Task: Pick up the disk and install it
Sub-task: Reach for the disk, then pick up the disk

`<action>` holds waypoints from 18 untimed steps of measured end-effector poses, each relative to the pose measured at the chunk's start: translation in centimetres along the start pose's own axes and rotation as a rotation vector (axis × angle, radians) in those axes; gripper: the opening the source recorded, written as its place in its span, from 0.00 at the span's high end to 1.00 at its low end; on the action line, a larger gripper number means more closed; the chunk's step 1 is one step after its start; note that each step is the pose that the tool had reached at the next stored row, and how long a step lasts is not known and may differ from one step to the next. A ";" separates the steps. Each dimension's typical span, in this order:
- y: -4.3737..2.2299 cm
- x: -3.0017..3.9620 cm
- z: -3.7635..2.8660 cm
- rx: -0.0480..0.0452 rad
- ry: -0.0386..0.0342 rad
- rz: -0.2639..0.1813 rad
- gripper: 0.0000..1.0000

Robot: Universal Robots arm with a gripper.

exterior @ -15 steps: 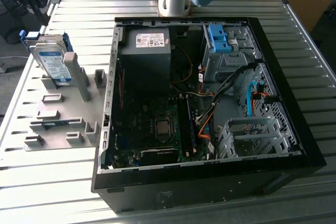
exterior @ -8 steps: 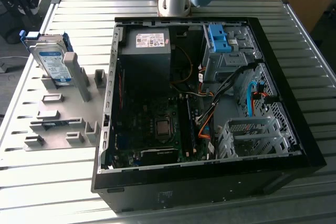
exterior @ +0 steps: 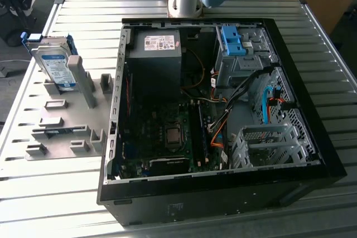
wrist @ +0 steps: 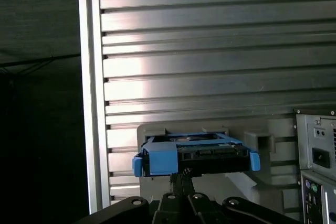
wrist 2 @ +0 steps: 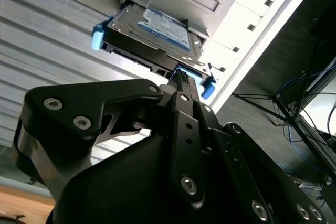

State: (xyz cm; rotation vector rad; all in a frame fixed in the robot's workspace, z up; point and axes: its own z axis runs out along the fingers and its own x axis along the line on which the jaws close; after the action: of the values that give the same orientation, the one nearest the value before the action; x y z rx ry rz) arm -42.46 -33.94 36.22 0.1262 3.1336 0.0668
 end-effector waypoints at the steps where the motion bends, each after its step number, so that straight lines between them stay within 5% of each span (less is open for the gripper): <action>1: 0.02 0.28 0.04 0.0001 0.0008 0.000 0.89; 18: 0.02 0.66 0.12 0.0002 0.0024 -0.011 0.89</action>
State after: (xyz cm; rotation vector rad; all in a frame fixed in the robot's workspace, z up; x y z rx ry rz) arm -43.11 -33.86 36.11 0.1095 3.1365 0.0667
